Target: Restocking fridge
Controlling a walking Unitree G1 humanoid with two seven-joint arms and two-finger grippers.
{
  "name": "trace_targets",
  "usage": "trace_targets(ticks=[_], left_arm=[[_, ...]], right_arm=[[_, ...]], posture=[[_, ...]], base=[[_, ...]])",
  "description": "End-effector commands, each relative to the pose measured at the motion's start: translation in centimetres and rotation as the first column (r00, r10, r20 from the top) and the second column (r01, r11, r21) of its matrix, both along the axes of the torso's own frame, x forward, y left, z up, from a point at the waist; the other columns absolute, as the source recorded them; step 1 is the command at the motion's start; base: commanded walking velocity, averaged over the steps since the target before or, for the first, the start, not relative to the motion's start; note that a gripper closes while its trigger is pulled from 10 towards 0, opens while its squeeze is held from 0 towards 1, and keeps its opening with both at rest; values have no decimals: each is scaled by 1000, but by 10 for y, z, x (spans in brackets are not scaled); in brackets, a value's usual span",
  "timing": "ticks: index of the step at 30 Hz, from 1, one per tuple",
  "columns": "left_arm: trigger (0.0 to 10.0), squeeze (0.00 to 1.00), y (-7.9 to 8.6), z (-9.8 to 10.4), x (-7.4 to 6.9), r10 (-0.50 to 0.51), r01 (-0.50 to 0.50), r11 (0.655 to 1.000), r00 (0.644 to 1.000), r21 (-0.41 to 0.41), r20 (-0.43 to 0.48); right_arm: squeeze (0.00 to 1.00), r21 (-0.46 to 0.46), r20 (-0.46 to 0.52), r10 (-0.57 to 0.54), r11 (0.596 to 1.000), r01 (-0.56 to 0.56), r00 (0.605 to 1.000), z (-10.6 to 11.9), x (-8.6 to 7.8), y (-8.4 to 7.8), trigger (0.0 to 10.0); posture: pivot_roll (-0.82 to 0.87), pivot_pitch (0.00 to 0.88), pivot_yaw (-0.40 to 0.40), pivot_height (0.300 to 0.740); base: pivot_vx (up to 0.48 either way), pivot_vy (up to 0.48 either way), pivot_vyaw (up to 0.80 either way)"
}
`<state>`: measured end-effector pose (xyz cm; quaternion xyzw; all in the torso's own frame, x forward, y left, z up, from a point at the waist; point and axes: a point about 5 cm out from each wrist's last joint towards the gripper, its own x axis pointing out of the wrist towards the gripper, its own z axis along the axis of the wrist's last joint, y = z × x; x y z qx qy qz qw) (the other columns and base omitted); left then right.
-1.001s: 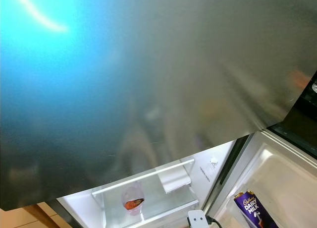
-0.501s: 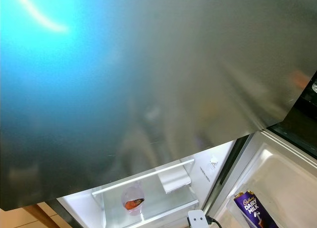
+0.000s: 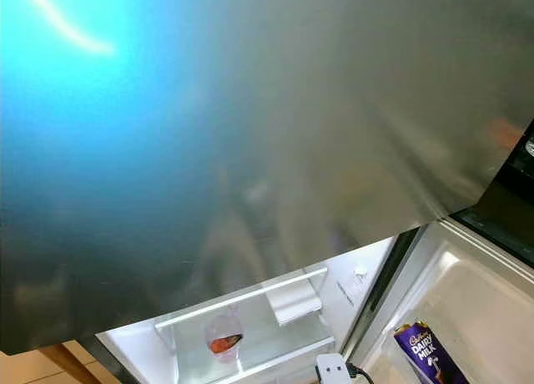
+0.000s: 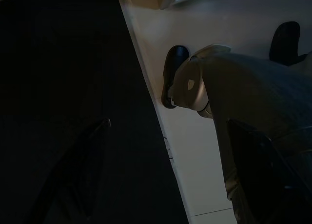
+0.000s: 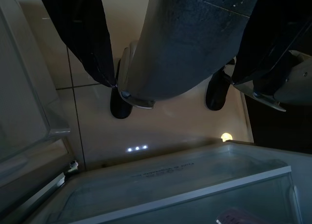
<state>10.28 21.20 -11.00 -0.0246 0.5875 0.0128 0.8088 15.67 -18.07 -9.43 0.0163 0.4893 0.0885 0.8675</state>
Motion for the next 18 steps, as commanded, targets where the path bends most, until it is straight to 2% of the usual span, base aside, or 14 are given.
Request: trace_targets(ticks=[1, 18], left_arm=[[10000, 0, 1, -1, -5, 2, -2, 1000, 1000, 4, -16], [10000, 0, 6, 0, -5, 5, -5, 1000, 1000, 11, -18]], right_arm=[[0, 10, -1, 4, 1000, -4, 1000, 0, 0, 4, 10000], [0, 11, -1, 4, 1000, -4, 1000, 0, 0, 4, 10000]], posture=[[-14, 8, 18, 740], [-14, 8, 16, 740]], base=[[0, 0, 0], [0, 0, 0]])
